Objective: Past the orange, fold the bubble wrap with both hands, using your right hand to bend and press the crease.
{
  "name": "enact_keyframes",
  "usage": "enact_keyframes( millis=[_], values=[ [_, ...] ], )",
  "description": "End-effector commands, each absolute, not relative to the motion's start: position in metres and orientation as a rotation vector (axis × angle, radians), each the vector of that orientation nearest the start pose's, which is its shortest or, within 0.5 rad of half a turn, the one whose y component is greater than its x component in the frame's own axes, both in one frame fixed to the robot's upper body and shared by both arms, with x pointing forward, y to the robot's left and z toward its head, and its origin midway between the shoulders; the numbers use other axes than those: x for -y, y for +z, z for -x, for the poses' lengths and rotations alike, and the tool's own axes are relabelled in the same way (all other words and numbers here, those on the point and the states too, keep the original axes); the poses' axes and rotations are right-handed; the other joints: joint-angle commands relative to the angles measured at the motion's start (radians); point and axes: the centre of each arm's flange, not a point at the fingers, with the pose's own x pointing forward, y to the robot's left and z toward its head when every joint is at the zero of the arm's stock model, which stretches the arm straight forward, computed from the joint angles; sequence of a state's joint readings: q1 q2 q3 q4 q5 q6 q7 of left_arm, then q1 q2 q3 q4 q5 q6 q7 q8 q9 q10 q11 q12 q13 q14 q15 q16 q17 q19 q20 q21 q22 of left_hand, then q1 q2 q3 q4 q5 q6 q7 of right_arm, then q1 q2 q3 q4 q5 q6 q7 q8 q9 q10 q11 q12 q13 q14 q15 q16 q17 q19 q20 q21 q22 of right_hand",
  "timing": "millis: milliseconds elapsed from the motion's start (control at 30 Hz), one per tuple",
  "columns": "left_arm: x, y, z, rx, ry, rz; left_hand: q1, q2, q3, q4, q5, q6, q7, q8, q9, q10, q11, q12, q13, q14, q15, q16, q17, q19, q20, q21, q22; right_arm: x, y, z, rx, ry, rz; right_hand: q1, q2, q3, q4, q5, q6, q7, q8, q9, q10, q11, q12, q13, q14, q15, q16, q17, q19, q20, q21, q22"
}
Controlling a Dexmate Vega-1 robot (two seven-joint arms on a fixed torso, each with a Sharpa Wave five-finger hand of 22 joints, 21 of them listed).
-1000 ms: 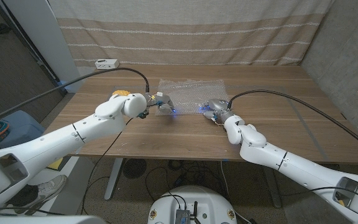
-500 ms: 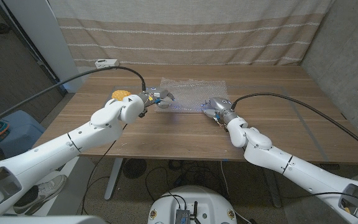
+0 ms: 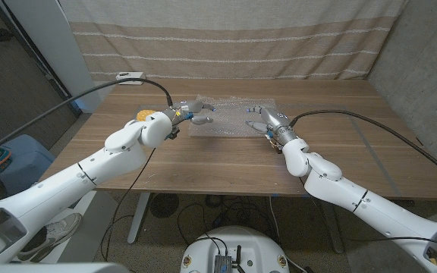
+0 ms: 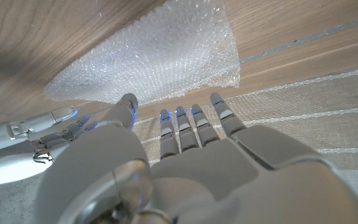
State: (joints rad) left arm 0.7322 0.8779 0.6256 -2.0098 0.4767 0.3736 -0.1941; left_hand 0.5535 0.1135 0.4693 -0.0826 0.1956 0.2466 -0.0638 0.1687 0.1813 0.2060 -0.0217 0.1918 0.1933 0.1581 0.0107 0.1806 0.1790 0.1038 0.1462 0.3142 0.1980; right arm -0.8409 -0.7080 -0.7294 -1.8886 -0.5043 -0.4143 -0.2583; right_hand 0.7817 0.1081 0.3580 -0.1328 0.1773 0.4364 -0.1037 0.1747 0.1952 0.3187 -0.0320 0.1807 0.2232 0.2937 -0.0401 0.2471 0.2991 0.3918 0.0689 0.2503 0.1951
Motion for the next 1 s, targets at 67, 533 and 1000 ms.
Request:
enact_keyframes(
  millis=[67, 533, 1000],
  values=[
    [-0.203, 0.058, -0.590, 0.549, -0.201, -1.341, -0.042, -0.013, -0.021, 0.010, -0.006, -0.025, -0.010, 0.004, 0.001, -0.027, -0.011, -0.005, 0.005, -0.030, -0.023, -0.007, 0.000, -0.002, -0.003, -0.002, 0.003, 0.175, -0.017, -0.569, 0.518, -0.080, 1.368, -0.009, -0.016, 0.001, -0.007, 0.003, -0.059, -0.003, -0.004, 0.001, -0.058, -0.003, -0.004, -0.001, -0.044, -0.034, -0.020, -0.001, -0.032, 0.008, -0.014, -0.001],
    [-0.197, 0.060, -0.617, 0.572, -0.183, -1.398, -0.100, 0.007, -0.030, 0.015, -0.010, -0.134, -0.066, 0.003, -0.003, -0.144, -0.027, -0.009, -0.003, -0.155, -0.021, -0.014, -0.007, -0.076, -0.038, -0.044, -0.002, 0.178, -0.031, -0.572, 0.386, -0.122, 1.516, -0.010, -0.045, 0.015, -0.028, 0.006, -0.240, -0.005, -0.004, 0.000, -0.205, -0.013, -0.005, -0.003, -0.162, -0.011, -0.056, -0.014, -0.106, 0.013, -0.041, -0.005],
    [-0.200, 0.055, -0.642, 0.508, -0.198, -1.378, -0.136, -0.005, -0.044, 0.009, -0.012, -0.089, -0.044, 0.026, -0.002, -0.114, -0.015, 0.017, -0.003, -0.106, 0.008, 0.009, -0.006, -0.074, 0.010, -0.051, -0.002, 0.179, -0.042, -0.592, 0.343, -0.198, 1.606, 0.046, -0.050, 0.037, -0.048, 0.014, -0.261, -0.013, 0.012, 0.000, -0.241, -0.028, 0.007, -0.005, -0.186, -0.013, -0.052, -0.026, -0.112, 0.004, -0.040, -0.006]
  ],
)
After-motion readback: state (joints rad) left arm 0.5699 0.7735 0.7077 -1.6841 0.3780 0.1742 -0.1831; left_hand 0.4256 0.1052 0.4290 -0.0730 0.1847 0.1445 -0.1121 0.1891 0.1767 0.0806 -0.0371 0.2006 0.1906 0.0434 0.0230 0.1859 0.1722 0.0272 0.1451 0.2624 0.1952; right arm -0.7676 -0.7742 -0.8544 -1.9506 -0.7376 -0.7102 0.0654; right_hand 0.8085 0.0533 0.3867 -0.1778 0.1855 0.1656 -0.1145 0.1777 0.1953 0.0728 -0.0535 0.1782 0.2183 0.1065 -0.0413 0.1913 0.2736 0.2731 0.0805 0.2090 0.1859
